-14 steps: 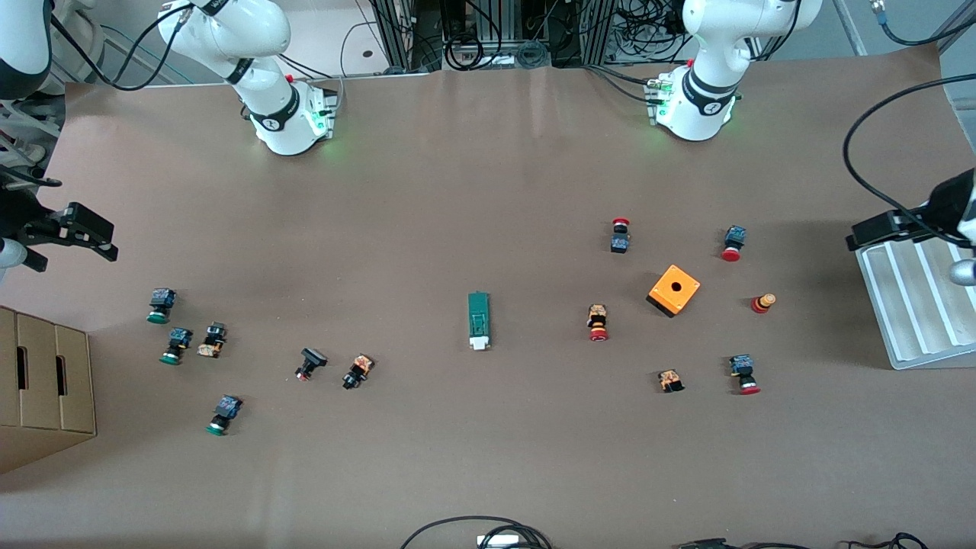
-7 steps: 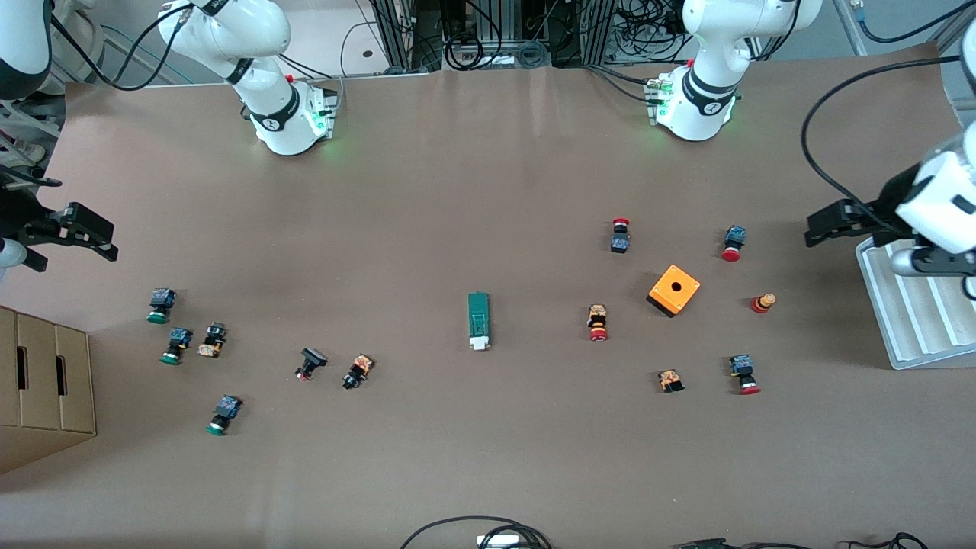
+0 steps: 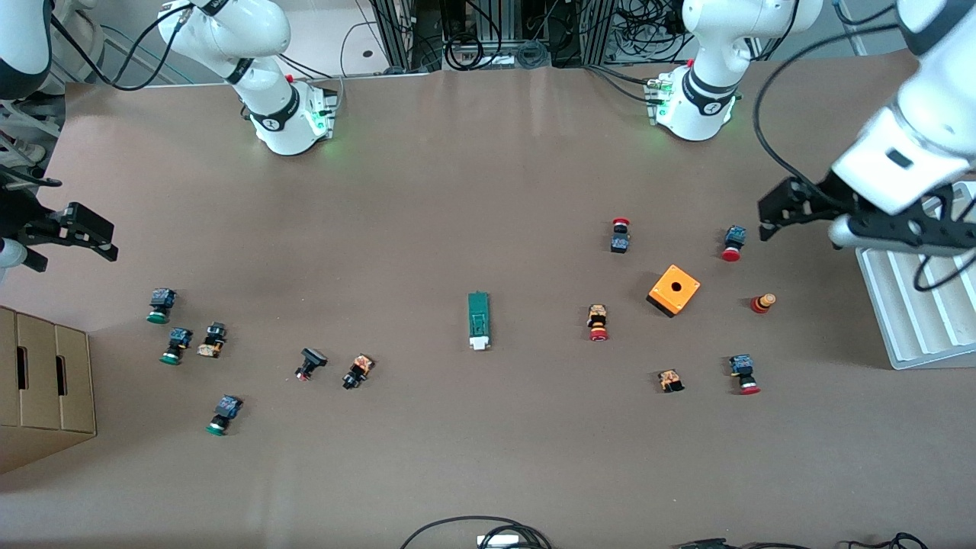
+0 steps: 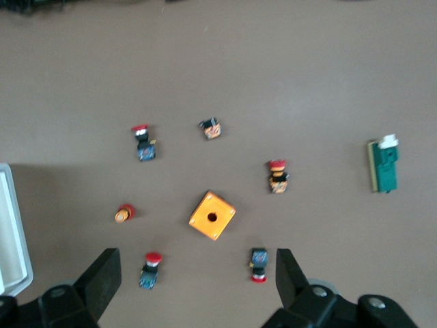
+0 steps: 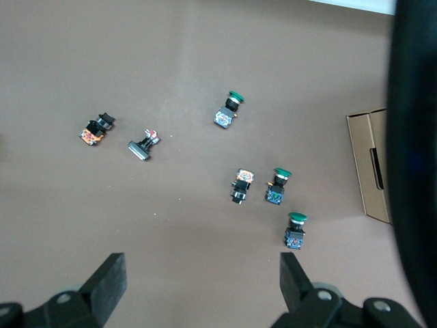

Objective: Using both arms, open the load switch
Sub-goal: 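Move the left gripper over the green load switch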

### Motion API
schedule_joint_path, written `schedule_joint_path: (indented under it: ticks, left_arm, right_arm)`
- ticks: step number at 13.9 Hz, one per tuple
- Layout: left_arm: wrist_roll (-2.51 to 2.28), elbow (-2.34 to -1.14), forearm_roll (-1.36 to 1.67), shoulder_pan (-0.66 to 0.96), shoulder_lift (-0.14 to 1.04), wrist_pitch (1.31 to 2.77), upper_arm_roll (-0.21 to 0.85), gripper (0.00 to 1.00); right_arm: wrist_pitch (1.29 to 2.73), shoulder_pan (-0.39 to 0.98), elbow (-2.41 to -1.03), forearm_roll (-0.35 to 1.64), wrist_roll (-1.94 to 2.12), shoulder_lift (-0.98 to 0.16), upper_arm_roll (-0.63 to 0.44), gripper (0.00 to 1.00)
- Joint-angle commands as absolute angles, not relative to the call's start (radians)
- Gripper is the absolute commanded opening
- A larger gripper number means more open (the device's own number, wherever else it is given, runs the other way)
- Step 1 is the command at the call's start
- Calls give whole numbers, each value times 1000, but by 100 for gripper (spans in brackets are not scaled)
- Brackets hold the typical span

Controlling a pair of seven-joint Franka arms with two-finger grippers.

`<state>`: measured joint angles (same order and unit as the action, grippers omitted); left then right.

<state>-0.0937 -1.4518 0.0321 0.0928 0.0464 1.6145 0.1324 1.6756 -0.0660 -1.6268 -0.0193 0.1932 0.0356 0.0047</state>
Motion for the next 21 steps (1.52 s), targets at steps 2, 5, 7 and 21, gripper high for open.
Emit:
schedule_joint_path:
  ticks: [2, 5, 7, 21]
  left_arm:
    - [-237, -1551, 12, 182, -50, 1773, 132, 100]
    - [-388, -1580, -24, 270, -52, 1893, 135, 100]
    - [-501, -1623, -95, 328, -64, 1946, 146, 100]
    - [-1475, -1876, -653, 407, -20, 2017, 595, 100]
  right_arm:
    - [1686, -63, -1629, -12, 195, 40, 2, 100]
    - [1686, -63, -1629, -12, 195, 40, 2, 100]
    - [1686, -63, -1629, -12, 195, 40, 2, 100]
    - [1687, -63, -1629, -12, 195, 38, 2, 100]
